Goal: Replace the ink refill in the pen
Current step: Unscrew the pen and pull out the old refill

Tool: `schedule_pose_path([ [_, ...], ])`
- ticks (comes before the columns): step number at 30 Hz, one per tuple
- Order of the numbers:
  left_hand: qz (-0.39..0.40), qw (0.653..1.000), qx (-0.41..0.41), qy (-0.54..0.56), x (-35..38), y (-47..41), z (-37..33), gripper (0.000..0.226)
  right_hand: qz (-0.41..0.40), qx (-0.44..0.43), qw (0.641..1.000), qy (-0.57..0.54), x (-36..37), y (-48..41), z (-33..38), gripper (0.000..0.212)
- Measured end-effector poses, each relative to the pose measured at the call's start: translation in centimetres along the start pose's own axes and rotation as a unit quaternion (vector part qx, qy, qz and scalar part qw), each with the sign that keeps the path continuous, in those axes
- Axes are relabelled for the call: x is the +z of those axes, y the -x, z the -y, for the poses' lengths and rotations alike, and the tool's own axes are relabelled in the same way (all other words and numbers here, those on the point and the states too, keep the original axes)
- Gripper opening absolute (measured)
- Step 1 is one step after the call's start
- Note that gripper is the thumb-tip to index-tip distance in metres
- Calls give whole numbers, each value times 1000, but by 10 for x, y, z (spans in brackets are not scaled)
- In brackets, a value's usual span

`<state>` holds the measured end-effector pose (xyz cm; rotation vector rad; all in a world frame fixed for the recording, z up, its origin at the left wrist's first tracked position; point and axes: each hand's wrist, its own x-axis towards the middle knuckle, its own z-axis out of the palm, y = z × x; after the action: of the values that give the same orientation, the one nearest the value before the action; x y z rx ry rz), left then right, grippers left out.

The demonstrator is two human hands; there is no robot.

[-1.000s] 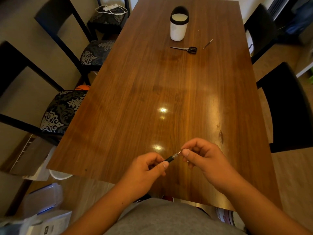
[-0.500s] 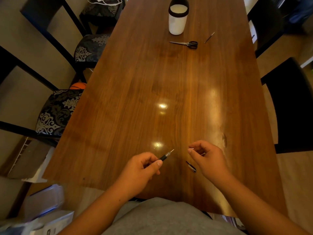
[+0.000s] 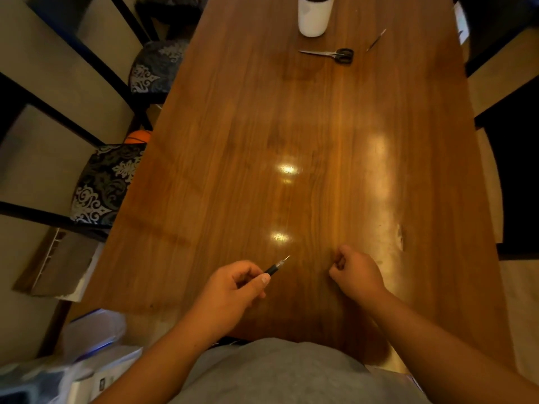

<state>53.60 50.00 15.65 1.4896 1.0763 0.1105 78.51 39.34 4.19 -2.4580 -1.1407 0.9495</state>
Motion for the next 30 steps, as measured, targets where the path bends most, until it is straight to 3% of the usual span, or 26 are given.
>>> schedule_pose_path([
  [7, 2, 1000, 2, -7, 1, 3, 0, 16, 4, 13, 1000, 0, 5, -8, -1, 9],
  [15, 17, 1000, -4, -1, 8, 6, -4, 15, 5, 16, 1000, -5, -8, 7, -7, 29],
  [18, 22, 1000, -4, -5, 11, 6, -2, 16, -10, 41, 999, -18, -16, 31, -5, 21],
  [21, 28, 999, -11, -11, 18, 6, 0, 17, 28, 59, 988, -139, -19, 62, 5, 7],
  [25, 52, 998, -17, -18, 30, 9, 1, 16, 123, 45, 921, -368, -23, 102, 38, 7],
  [30, 71, 997, -9, -35, 46, 15, -1, 13, 125, 28, 869, -477, -23, 121, 60, 12],
])
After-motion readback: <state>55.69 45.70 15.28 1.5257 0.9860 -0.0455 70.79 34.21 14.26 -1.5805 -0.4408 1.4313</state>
